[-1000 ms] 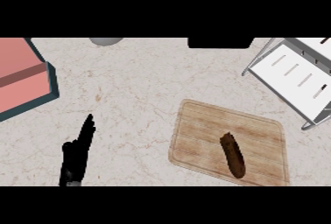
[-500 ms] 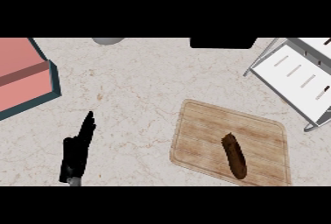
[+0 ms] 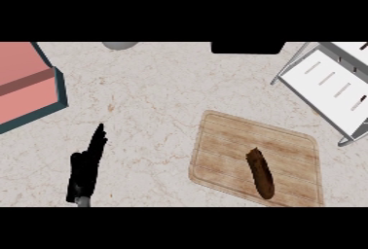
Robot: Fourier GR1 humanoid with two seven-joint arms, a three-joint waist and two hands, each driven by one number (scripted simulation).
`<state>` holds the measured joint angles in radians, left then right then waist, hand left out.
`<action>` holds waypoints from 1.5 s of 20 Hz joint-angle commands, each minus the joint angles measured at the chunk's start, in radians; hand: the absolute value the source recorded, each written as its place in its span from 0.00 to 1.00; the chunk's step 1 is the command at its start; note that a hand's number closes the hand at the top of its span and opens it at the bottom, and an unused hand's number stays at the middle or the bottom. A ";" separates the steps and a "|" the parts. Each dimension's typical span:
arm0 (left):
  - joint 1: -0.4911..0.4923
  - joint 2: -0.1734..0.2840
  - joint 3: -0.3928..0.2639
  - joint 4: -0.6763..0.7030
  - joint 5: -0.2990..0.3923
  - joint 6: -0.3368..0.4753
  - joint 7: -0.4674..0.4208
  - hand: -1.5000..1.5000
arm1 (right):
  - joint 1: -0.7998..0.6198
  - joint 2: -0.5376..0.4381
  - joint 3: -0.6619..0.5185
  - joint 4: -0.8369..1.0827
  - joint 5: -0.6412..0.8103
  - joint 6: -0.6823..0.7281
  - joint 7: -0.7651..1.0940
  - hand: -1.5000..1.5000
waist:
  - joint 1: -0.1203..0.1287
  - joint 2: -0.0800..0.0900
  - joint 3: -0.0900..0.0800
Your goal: Pick the bell pepper from the cutting board and place it in the tiered basket
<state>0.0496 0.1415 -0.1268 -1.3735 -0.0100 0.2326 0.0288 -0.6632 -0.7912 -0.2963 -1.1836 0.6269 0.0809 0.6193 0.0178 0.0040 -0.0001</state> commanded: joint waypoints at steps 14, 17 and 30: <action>0.013 -0.025 -0.005 0.003 -0.019 -0.009 -0.016 0.50 | -0.156 0.135 -0.183 0.523 -0.125 -0.244 -0.274 0.00 | 0.002 0.004 0.002; -0.036 -0.023 0.033 0.043 -0.009 -0.001 -0.015 0.50 | -0.180 0.175 -0.229 0.515 -0.180 -0.302 -0.323 0.00 | -0.006 0.002 0.001; 0.013 -0.001 0.050 0.018 -0.002 -0.025 -0.030 0.50 | -0.111 0.065 -0.382 0.409 -0.244 -0.575 -0.388 0.00 | -0.028 -0.007 -0.001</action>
<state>0.0658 0.1346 -0.0898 -1.3680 -0.0175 0.2146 0.0036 -0.8262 -0.6877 -0.6471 -0.7333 0.3718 -0.4030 0.2081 0.0001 -0.0009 0.0004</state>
